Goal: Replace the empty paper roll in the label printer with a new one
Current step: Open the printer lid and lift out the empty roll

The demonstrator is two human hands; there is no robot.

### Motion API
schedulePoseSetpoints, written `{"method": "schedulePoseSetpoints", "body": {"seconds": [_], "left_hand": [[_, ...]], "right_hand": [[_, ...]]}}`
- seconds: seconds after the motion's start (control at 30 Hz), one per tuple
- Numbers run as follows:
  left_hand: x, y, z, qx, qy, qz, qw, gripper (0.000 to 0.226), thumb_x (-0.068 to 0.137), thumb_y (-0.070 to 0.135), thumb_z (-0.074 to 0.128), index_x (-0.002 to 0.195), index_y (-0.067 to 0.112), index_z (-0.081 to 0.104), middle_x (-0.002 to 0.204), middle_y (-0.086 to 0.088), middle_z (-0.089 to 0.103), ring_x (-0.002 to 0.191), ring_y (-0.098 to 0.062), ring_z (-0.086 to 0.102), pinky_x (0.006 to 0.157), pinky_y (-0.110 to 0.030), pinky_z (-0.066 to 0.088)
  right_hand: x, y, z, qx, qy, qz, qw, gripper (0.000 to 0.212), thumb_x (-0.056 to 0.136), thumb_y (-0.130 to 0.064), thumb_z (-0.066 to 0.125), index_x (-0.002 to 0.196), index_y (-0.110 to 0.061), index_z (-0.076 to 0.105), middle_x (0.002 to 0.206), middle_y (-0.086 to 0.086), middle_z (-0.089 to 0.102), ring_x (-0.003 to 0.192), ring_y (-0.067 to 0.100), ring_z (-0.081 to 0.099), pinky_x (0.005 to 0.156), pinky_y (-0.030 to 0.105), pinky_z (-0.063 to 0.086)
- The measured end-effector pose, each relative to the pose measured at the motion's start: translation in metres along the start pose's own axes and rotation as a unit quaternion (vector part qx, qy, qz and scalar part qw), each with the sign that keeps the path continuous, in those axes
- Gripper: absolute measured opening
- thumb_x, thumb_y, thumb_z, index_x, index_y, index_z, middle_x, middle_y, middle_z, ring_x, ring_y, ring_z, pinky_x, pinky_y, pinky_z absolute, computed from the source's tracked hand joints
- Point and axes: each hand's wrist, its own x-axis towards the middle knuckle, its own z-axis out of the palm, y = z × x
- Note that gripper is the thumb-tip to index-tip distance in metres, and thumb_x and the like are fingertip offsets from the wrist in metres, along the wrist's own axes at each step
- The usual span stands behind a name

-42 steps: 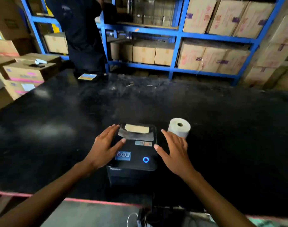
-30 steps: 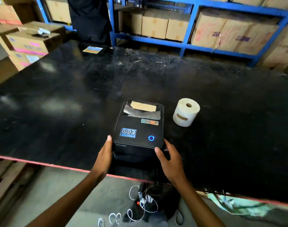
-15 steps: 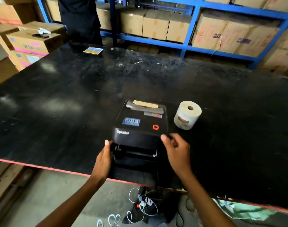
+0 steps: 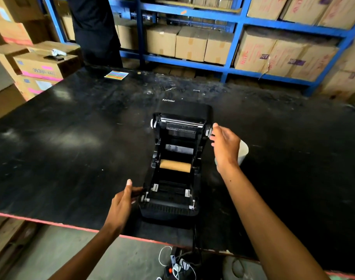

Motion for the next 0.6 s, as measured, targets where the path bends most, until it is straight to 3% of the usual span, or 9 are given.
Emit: {"method": "schedulePoseSetpoints", "body": {"seconds": [0.13,0.23,0.33,0.4,0.43,0.5,0.6], "left_hand": [[0.016,-0.001,-0.007,0.016,0.004,-0.006,1.0,0.064,0.08,0.068,0.034,0.087,0.019,0.074,0.093,-0.003,0.077,0.093,-0.015,0.072,0.094,-0.036,0.051],[0.029,0.0,-0.009,0.033,-0.013,-0.006,0.999,0.061,0.08,0.067,0.036,0.087,0.019,0.074,0.091,-0.002,0.077,0.092,-0.018,0.072,0.09,-0.039,0.053],[0.04,0.005,-0.006,0.063,-0.01,0.026,0.998,0.056,0.082,0.063,0.039,0.094,0.02,0.072,0.097,-0.002,0.075,0.095,-0.019,0.069,0.092,-0.043,0.052],[0.048,0.015,0.001,0.096,0.017,0.059,0.994,0.045,0.087,0.058,0.041,0.097,0.024,0.069,0.103,-0.001,0.07,0.103,-0.019,0.064,0.093,-0.037,0.046],[0.051,0.021,0.006,0.11,0.027,0.078,0.99,0.038,0.09,0.051,0.044,0.101,0.025,0.068,0.107,0.0,0.067,0.108,-0.019,0.061,0.094,-0.032,0.042],[0.061,0.031,0.016,0.154,0.013,0.11,0.982,0.036,0.095,0.039,0.047,0.119,0.018,0.064,0.124,-0.004,0.06,0.121,-0.019,0.052,0.101,-0.03,0.036],[0.074,0.038,0.028,0.287,-0.047,0.096,0.952,0.053,0.093,0.041,0.051,0.14,0.019,0.043,0.151,-0.016,0.035,0.138,-0.023,0.03,0.115,-0.037,0.024]], "right_hand": [[0.005,0.0,0.004,0.0,-0.043,0.019,0.999,0.023,0.09,-0.022,0.06,0.11,-0.011,0.064,0.11,0.004,0.069,0.107,0.019,0.063,0.095,0.034,0.048],[0.007,0.004,0.0,-0.006,-0.098,0.028,0.995,0.034,0.09,-0.022,0.061,0.121,-0.009,0.06,0.131,0.008,0.061,0.119,0.015,0.057,0.106,0.036,0.043],[0.009,0.014,-0.006,-0.008,-0.155,0.025,0.988,0.036,0.091,-0.021,0.06,0.126,-0.014,0.058,0.144,0.003,0.049,0.124,0.009,0.051,0.103,0.024,0.043],[0.005,0.024,-0.008,0.0,-0.145,0.011,0.989,0.035,0.091,-0.016,0.06,0.125,-0.012,0.058,0.146,0.006,0.045,0.123,0.012,0.051,0.095,0.016,0.044],[0.002,0.032,-0.008,-0.02,-0.131,-0.002,0.991,0.034,0.09,-0.014,0.06,0.124,-0.009,0.059,0.148,0.009,0.043,0.125,0.016,0.05,0.097,0.02,0.043],[-0.007,0.054,-0.009,-0.15,-0.131,-0.033,0.979,0.036,0.089,-0.018,0.062,0.124,-0.008,0.059,0.152,0.012,0.035,0.135,0.022,0.039,0.112,0.035,0.032],[-0.029,0.09,-0.011,-0.363,-0.197,-0.054,0.909,0.049,0.088,-0.036,0.061,0.133,-0.017,0.052,0.159,0.009,0.015,0.146,0.023,0.013,0.117,0.041,0.01]]}}
